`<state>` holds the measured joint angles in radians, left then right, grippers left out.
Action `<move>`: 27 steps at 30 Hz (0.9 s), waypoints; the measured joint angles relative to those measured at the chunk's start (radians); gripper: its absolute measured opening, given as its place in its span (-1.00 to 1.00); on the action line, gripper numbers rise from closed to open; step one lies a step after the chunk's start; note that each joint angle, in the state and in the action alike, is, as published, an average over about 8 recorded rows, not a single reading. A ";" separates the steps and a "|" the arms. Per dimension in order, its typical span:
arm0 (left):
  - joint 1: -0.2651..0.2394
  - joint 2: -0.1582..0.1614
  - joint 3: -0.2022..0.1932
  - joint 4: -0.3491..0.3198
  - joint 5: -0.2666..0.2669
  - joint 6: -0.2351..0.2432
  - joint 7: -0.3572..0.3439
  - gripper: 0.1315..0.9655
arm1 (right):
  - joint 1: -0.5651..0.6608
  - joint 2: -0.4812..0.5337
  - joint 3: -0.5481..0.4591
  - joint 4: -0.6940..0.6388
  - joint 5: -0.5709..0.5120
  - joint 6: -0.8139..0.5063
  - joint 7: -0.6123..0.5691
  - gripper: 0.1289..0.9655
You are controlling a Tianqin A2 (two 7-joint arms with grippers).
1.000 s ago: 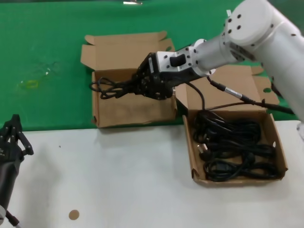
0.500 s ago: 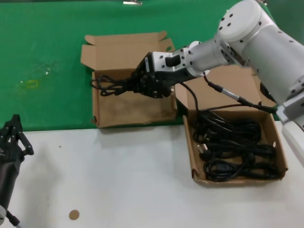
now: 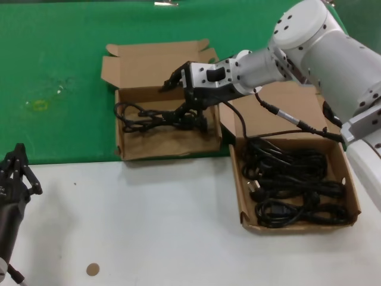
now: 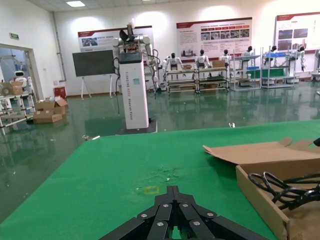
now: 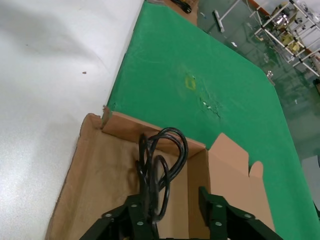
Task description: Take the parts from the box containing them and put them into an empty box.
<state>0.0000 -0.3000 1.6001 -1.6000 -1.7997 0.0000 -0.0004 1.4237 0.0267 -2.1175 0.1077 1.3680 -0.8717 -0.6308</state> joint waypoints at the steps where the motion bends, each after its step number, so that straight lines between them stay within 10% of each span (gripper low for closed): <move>1: 0.000 0.000 0.000 0.000 0.000 0.000 0.000 -0.97 | 0.001 0.000 0.001 -0.003 0.000 0.001 -0.002 -0.52; 27: 0.000 0.000 0.000 0.000 0.000 0.000 0.000 -0.94 | -0.076 0.040 0.043 0.112 0.029 0.036 0.053 0.60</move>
<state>0.0000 -0.3000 1.6001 -1.6000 -1.7997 0.0000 -0.0003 1.3476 0.0669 -2.0745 0.2198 1.3966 -0.8358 -0.5773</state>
